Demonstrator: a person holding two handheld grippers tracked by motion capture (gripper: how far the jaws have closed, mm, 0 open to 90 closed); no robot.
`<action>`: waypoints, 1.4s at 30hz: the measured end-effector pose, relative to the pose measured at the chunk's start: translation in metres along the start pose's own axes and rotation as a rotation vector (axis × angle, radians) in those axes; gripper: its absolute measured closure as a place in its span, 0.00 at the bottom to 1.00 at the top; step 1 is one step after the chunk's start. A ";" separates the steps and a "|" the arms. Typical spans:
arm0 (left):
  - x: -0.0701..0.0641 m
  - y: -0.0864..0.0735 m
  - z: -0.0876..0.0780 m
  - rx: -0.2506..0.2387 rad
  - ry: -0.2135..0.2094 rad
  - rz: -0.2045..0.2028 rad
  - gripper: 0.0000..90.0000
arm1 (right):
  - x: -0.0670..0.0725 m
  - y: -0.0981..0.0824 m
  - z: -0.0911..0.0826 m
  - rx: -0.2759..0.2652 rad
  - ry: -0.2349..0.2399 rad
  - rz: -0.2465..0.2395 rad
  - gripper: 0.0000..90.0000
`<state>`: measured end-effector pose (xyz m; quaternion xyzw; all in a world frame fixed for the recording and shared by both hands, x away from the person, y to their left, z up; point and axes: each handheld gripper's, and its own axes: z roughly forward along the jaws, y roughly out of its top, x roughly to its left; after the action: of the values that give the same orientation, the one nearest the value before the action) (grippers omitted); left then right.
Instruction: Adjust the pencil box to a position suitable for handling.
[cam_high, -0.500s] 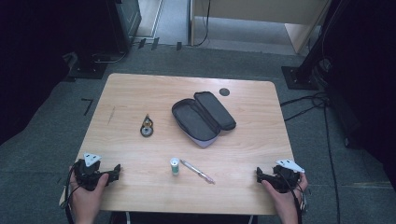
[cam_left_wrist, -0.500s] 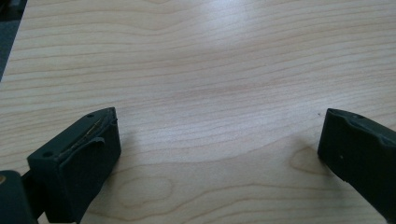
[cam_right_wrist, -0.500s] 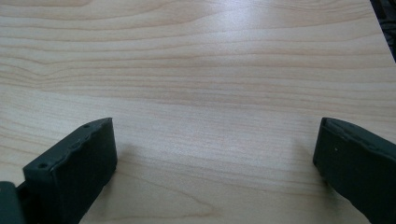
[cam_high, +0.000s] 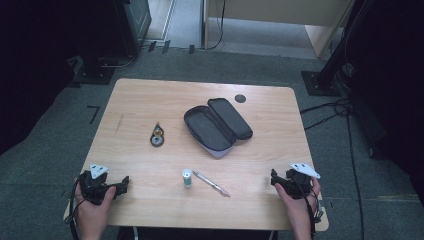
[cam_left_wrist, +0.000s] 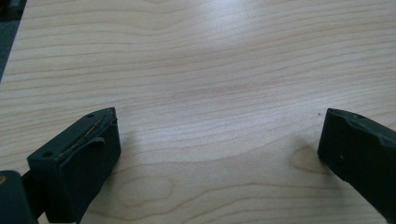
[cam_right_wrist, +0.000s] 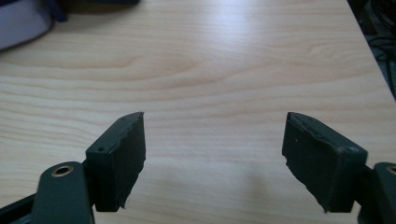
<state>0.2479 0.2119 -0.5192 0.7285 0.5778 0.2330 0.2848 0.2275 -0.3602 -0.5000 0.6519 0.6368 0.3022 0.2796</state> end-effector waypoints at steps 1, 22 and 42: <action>0.000 0.000 0.000 -0.001 -0.004 0.003 0.00 | 0.003 0.002 0.001 -0.003 0.008 -0.003 0.25; -0.001 0.000 0.000 -0.001 -0.012 0.013 0.00 | 0.062 0.047 0.013 -0.030 0.117 -0.009 0.44; -0.001 0.000 0.000 0.000 -0.019 0.022 0.00 | 0.097 0.069 0.033 -0.028 0.170 0.002 0.47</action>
<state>0.2476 0.2107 -0.5192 0.7371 0.5670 0.2291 0.2876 0.2984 -0.2653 -0.4663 0.6205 0.6533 0.3657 0.2334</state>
